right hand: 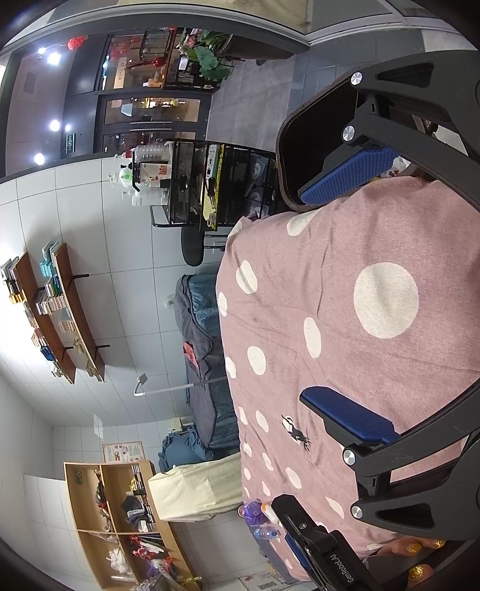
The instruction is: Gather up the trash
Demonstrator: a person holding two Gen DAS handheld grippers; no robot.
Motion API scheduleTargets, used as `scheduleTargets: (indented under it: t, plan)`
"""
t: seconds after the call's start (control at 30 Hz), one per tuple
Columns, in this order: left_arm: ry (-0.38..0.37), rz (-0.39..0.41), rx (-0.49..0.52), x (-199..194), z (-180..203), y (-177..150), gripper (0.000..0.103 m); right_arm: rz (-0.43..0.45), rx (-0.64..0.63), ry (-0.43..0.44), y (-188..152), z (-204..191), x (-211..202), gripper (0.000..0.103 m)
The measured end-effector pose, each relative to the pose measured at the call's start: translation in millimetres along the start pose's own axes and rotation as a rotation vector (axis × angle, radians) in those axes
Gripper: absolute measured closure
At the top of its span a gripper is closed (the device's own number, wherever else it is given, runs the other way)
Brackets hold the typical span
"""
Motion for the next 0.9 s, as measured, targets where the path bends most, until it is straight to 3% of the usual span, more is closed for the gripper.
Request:
scheduleTargets:
  t: [0.9]
  plan:
    - [-0.008,-0.033,-0.001,4.3,2.7,-0.6,0.006,-0.016,0.001,0.007,-2.0,0.3,4.8,0.006]
Point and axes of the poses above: each gripper's, at about its wrist camera, not at the fingertips, and x roughly the way its jaws point, z to its right, y to its top, the point moved 6 cm from there along x, roughly the way its jaws point, and after that the axes turned 15 degrees about -z, right-handed, at the moved point
